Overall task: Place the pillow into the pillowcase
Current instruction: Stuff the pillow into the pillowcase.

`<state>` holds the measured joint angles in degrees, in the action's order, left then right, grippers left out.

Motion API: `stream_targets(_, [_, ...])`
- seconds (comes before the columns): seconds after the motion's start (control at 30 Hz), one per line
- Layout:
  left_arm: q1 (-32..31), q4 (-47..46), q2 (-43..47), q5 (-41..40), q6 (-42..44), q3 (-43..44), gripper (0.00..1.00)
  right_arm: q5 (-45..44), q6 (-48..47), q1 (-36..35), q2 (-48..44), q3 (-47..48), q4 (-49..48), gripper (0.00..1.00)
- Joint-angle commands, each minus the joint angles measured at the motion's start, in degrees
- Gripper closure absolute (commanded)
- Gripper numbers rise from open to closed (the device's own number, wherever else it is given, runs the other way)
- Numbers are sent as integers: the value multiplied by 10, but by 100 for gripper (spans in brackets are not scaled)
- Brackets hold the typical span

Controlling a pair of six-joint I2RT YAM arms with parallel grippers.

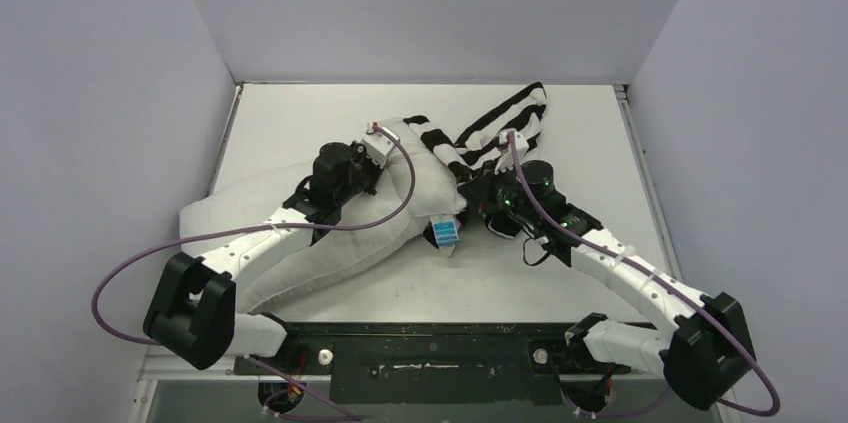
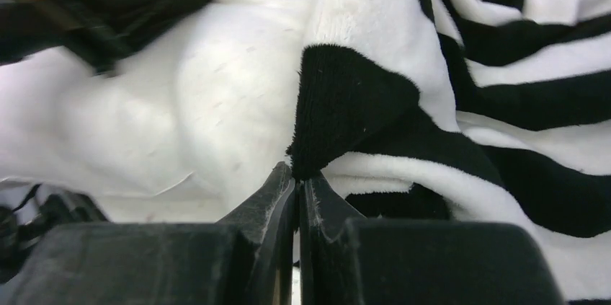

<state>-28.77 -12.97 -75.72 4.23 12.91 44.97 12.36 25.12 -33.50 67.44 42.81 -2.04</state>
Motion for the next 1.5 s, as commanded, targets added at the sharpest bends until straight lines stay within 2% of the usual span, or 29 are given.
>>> stream_targets(0.0, [-20,7,-34,-101,5,39,100,123,14,-9,-76,-13,-37,100])
stream_targets(0.1, [-38,-2,-47,-133,-6,45,100,182,9,-14,-78,-21,-70,100])
stream_targets(0.23, [-50,23,-73,-196,-24,74,100,195,-21,-16,-53,-2,-4,100])
stream_targets(0.33, [-50,31,-87,-218,-41,87,100,227,-30,-15,-67,-21,-13,100])
stream_targets(0.5, [-49,54,-112,-227,-115,120,100,264,-37,-15,-39,-34,-4,100])
stream_targets(0.63, [-50,49,-107,-221,-164,129,100,238,-11,-12,-4,-31,-12,100])
stream_targets(0.73, [-52,44,-103,-192,-201,132,100,247,72,-12,-10,-43,-120,100])
stream_targets(0.87, [-64,18,-73,-165,-260,107,100,248,229,-21,3,-60,-303,100])
stream_targets(0.93, [-70,-6,-56,-166,-285,83,100,256,244,-40,20,-49,-331,100])
stream_targets(1.0, [-69,-46,-37,-131,-320,46,100,230,196,-67,34,-20,-242,96])
stream_targets(1.07, [-71,-74,-23,-96,-325,26,100,152,142,-78,35,-2,-111,87])
stream_targets(1.2, [-73,-87,2,-65,-323,-10,100,39,107,-77,-17,13,53,73])
stream_targets(1.27, [-73,-106,14,-50,-315,-36,100,-1,97,-77,-53,41,100,63])
stream_targets(1.47, [-73,-109,29,-27,-299,-62,100,-102,31,-62,-83,167,208,52])
